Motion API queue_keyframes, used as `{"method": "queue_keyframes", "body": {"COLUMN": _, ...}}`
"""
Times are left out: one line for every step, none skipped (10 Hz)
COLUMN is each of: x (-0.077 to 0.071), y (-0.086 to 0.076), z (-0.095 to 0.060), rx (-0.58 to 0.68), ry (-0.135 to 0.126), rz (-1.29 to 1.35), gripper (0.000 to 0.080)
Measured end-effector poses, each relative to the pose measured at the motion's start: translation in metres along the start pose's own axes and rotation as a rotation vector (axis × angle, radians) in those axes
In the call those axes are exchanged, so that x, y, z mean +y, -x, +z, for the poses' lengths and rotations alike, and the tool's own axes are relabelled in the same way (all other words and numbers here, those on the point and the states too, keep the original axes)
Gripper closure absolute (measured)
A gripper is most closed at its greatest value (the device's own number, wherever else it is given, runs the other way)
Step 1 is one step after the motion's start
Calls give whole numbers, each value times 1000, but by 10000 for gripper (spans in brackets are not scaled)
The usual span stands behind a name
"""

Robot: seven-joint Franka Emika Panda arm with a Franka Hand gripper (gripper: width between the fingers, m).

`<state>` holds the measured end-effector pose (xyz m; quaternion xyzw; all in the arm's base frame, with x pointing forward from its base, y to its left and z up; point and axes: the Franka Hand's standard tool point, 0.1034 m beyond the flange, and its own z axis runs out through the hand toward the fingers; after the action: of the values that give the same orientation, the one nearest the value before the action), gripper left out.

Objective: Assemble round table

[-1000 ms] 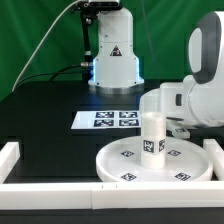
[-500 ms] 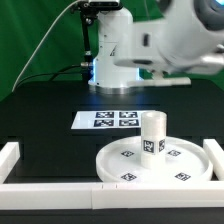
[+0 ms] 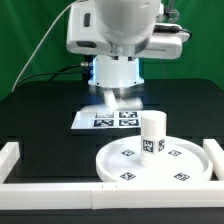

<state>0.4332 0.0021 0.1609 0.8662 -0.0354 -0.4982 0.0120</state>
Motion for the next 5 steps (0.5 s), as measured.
{"method": "queue_keyframes", "body": {"x": 1, "y": 0, "z": 0, "rx": 0, "ry": -2, "rz": 2, "gripper": 634}}
{"method": "queue_keyframes", "body": {"x": 2, "y": 0, "z": 0, "rx": 0, "ry": -3, "rz": 3, "gripper": 646}}
{"method": "queue_keyframes", "body": {"x": 2, "y": 0, "z": 0, "rx": 0, "ry": -3, "rz": 3, "gripper": 664}}
{"method": "queue_keyframes", "body": {"x": 2, "y": 0, "z": 0, "rx": 0, "ry": -3, "rz": 3, "gripper": 664}}
{"method": "queue_keyframes", "body": {"x": 2, "y": 0, "z": 0, "rx": -1, "ry": -4, "rz": 3, "gripper": 673}}
